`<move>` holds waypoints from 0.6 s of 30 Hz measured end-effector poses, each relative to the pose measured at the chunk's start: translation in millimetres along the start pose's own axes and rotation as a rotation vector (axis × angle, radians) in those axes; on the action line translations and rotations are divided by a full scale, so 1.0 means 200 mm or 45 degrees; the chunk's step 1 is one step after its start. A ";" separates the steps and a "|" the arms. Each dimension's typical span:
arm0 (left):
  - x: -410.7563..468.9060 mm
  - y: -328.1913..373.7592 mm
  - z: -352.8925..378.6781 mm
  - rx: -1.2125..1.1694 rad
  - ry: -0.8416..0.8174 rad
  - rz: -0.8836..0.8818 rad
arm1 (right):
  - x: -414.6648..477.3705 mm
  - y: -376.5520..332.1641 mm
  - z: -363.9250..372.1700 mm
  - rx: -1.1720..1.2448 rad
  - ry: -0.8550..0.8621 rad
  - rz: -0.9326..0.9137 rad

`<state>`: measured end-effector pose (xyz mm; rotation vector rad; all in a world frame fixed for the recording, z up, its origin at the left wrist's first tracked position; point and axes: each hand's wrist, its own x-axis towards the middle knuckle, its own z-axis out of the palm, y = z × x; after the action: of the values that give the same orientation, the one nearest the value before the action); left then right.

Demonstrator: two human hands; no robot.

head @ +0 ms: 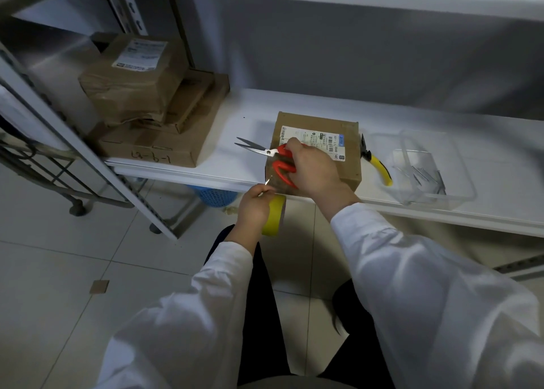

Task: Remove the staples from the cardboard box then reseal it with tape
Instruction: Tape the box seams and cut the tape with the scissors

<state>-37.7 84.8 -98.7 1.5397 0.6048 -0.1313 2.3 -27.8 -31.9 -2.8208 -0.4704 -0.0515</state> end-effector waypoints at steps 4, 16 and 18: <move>-0.04 0.02 -0.02 0.046 -0.029 0.010 | 0.01 0.00 -0.01 0.092 -0.031 0.033; -0.03 0.01 -0.01 0.059 -0.017 -0.053 | -0.10 0.15 -0.24 0.581 -0.425 0.240; -0.03 0.01 -0.01 0.089 -0.049 -0.068 | -0.12 0.18 -0.27 0.569 -0.571 0.227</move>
<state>-42.7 84.2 -93.4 1.5858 0.6165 -0.2241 -8.5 -83.8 8.0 -2.4043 -0.2724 0.6495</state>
